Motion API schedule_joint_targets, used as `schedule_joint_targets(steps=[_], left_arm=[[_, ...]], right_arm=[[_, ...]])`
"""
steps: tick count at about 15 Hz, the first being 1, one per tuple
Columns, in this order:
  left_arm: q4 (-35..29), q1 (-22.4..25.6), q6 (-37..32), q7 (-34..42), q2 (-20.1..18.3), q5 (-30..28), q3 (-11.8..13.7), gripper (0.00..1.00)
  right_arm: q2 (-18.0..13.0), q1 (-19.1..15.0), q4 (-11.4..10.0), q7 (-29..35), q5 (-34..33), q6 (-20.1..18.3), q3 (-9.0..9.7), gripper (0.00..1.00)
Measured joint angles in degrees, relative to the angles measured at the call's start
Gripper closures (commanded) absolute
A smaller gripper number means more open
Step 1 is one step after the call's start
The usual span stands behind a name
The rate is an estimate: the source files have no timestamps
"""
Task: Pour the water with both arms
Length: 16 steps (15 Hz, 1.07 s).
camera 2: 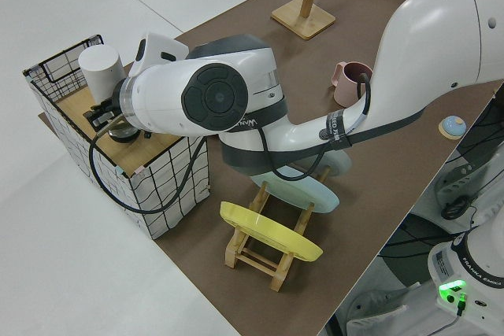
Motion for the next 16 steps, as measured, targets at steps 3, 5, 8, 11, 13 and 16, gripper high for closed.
schedule_joint_targets(steps=[3,5,8,11,13,16], left_arm=[[0.00,0.04,0.02,0.02,0.00,0.00,-0.01,0.01],[0.16,0.04,0.11,0.02,-0.02,-0.06,-0.07,0.00],[1.04,0.04,0.17,-0.07,-0.08,-0.16,-0.07,0.00],[1.53,0.02,0.14,-3.95,-0.25,0.73,-0.19,0.00],[1.91,0.05,-0.53,-10.74,-0.65,8.16,-0.12,0.00],[2.71,0.02,-5.90,-18.90,-1.81,17.44,1.34,0.00]], right_arm=[[0.00,0.00,0.00,0.00,0.00,0.00,0.00,0.017],[0.00,0.00,0.00,0.00,0.00,0.00,0.00,0.017],[0.00,0.00,0.00,0.00,0.00,0.00,0.00,0.017],[0.00,0.00,0.00,0.00,0.00,0.00,0.00,0.017],[0.00,0.00,0.00,0.00,0.00,0.00,0.00,0.017],[0.00,0.00,0.00,0.00,0.00,0.00,0.00,0.017]])
